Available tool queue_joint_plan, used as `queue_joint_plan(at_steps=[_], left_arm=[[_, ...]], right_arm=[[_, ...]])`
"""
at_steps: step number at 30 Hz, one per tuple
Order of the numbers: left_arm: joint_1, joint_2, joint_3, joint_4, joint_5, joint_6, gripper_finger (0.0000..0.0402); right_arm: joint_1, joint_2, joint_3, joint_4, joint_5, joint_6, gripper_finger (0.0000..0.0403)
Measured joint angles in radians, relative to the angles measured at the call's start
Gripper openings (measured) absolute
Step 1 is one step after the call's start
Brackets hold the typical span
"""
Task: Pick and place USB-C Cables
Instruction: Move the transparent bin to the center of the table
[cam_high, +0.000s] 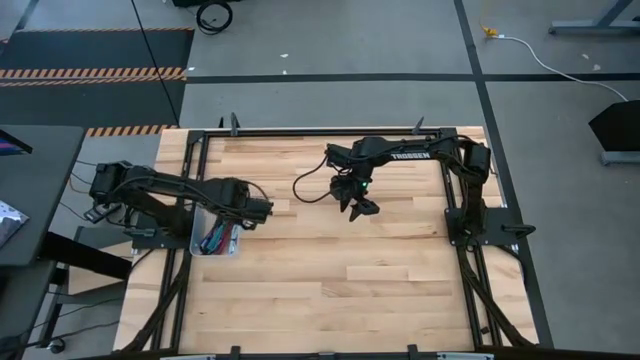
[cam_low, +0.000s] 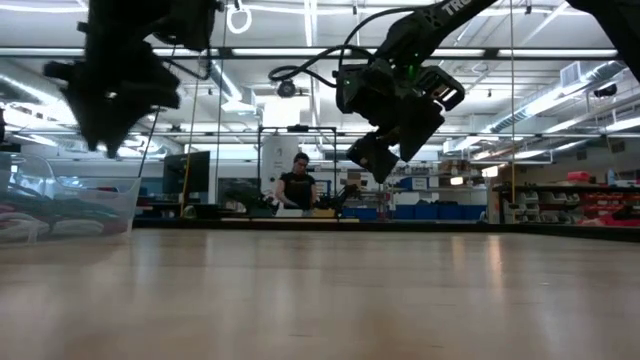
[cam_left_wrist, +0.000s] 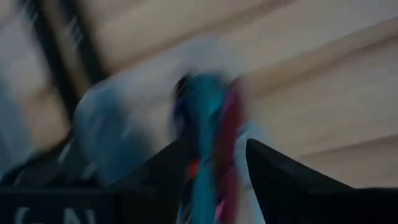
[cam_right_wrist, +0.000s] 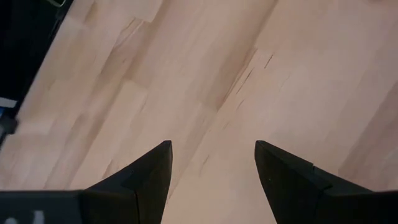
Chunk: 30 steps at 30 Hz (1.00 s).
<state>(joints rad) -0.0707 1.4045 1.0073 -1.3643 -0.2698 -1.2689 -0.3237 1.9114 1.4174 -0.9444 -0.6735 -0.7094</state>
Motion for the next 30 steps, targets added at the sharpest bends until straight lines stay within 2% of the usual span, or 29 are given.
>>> queue_joint_plan(at_steps=[7,9,11,14,16,19,27,30], left_arm=[[-0.04,0.0,0.0,0.371,-0.3,0.377,0.0172],[-0.056,0.0,0.0,0.515,-0.391,0.55,0.0173],[-0.075,0.0,0.0,0.684,-0.458,0.756,0.0172],[-0.085,0.0,0.0,0.93,-0.489,1.03,0.0172],[-0.082,0.0,0.001,1.057,-0.469,1.174,0.0172],[-0.059,-0.006,0.001,1.162,-0.397,1.304,0.0172],[0.064,-0.013,0.002,1.363,-0.015,1.405,0.0172],[0.081,-0.013,0.001,1.393,0.061,1.431,0.0172]], right_arm=[[0.005,0.0,0.0,0.188,0.024,0.085,0.0235],[0.005,-0.002,0.004,0.239,0.132,0.143,0.0235],[0.008,-0.014,0.008,0.289,0.322,0.205,0.0235],[0.01,-0.054,0.01,0.35,0.559,0.271,0.0235],[0.009,-0.083,0.011,0.369,0.604,0.291,0.0233],[0.018,-0.137,0.011,0.367,0.593,0.291,0.0231],[0.084,-0.282,-0.062,0.284,0.612,0.324,0.0228],[0.1,-0.346,-0.144,0.268,0.633,0.377,0.0228]])
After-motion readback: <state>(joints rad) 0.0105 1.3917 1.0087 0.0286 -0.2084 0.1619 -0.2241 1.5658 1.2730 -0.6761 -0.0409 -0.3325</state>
